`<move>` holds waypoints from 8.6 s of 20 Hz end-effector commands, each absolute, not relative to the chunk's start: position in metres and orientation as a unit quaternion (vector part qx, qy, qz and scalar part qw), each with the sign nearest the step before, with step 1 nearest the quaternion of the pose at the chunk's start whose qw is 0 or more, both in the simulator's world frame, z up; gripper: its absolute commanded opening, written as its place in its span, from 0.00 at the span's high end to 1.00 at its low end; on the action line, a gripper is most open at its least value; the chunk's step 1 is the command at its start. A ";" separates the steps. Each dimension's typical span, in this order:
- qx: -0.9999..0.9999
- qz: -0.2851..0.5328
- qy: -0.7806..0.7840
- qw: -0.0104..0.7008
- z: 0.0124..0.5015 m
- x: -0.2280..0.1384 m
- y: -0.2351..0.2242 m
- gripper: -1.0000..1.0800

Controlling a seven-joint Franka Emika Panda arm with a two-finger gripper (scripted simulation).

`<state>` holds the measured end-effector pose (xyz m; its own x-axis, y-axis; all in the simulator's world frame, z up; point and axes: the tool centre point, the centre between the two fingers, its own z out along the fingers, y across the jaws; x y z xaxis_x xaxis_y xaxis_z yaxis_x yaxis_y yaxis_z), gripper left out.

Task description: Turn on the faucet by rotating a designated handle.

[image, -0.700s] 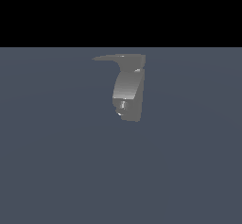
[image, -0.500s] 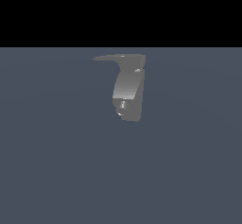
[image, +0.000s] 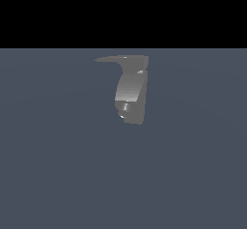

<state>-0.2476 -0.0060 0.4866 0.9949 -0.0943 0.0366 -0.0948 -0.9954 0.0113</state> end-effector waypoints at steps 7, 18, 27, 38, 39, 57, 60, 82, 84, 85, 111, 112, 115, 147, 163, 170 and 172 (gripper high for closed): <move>0.993 0.017 -0.115 0.006 0.468 -0.230 0.023 1.00; 0.974 0.014 -0.226 0.004 0.437 -0.191 0.067 1.00; 0.949 0.012 -0.316 0.002 0.412 -0.152 0.096 1.00; 0.907 0.009 -0.421 -0.001 0.382 -0.098 0.120 1.00; 0.903 0.009 -0.430 -0.001 0.379 -0.093 0.122 1.00; 0.807 0.006 -0.590 -0.002 0.330 0.004 0.130 1.00; 0.787 0.005 -0.617 -0.001 0.321 0.022 0.127 1.00; 0.604 0.002 -0.797 0.001 0.255 0.142 0.068 1.00; 0.595 0.001 -0.804 0.001 0.252 0.147 0.063 1.00; 0.591 0.001 -0.807 0.001 0.251 0.149 0.061 1.00; 0.581 0.000 -0.814 0.000 0.249 0.130 0.066 1.00; 0.581 0.000 -0.814 0.000 0.249 0.127 0.067 1.00; 0.581 0.000 -0.814 0.000 0.249 0.120 0.070 1.00; 0.585 0.001 -0.811 -0.001 0.249 0.044 0.084 1.00; 0.583 0.001 -0.813 -0.001 0.249 0.000 0.068 1.00; 0.582 0.000 -0.813 0.000 0.249 -0.021 0.061 1.00; 0.582 0.000 -0.813 0.000 0.249 -0.027 0.059 1.00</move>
<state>-0.0205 0.0627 0.2494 -0.3195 -0.9476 -0.0026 -0.9476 0.3195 -0.0044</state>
